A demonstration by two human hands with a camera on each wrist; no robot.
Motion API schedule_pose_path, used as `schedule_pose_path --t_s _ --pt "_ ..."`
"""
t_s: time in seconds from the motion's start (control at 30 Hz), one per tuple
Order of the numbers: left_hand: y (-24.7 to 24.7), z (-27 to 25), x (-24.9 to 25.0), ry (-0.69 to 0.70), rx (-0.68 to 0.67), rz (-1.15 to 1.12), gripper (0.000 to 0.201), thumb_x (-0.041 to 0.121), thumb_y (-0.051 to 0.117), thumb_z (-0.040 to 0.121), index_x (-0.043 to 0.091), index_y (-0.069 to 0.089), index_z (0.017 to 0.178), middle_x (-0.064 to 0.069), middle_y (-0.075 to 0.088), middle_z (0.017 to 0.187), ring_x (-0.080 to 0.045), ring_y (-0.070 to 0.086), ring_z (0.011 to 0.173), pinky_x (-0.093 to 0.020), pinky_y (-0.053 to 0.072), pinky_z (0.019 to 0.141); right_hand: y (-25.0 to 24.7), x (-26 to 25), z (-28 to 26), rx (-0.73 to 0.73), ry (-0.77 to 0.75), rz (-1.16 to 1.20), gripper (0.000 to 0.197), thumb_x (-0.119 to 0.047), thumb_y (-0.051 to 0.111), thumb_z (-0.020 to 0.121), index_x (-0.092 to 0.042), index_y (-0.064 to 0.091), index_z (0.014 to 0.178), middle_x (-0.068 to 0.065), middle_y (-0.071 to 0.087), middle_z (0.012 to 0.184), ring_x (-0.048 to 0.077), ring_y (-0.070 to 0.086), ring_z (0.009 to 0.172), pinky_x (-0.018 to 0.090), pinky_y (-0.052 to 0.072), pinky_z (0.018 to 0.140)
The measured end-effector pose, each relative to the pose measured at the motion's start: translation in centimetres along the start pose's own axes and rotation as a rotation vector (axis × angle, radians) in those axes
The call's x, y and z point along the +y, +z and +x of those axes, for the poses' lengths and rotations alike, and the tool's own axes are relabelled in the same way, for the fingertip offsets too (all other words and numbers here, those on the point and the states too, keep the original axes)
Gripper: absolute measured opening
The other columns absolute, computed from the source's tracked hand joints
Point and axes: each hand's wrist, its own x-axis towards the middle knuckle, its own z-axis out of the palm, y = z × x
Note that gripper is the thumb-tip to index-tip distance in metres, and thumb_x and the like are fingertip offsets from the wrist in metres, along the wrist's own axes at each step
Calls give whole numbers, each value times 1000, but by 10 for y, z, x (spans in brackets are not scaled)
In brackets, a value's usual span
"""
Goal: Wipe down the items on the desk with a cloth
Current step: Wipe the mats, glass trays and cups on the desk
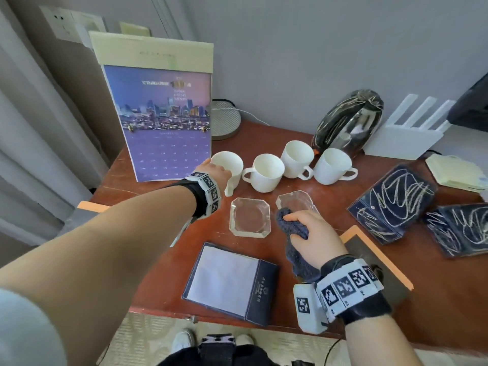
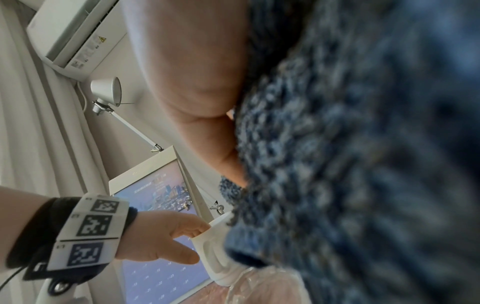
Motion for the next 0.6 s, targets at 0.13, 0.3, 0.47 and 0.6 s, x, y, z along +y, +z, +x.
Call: schedule_pose_path --t_s 0.13,0.3,0.47,0.6 --pt "4 6 10 7 30 66 36 24 48 93 12 51 128 -7 53 131 -26 39 129 -39 20 112 -5 15 -3 -48 32 -18 39 -10 51 88 -26 53 124 -6 43 133 15 50 115 25 39 94" --pt "5 6 21 -26 40 -27 34 19 49 93 10 51 126 -10 58 123 -28 55 113 -35 42 91 -6 27 -5 -76 50 -43 39 -11 50 89 -27 53 124 -6 40 137 17 47 121 27 39 95" --pt "10 -1 28 -184 48 -363 42 22 60 87 11 49 125 -6 55 96 -28 61 102 -34 47 80 -18 33 -11 -65 60 -71 40 -10 49 89 -27 53 125 -4 41 135 18 49 116 29 42 96" --pt "7 -13 23 -497 58 -824 60 40 59 85 9 41 134 -11 56 117 -29 55 109 -34 46 87 -38 24 -16 -1 69 -103 41 -8 49 88 -25 53 124 -2 43 132 20 50 115 30 39 96"
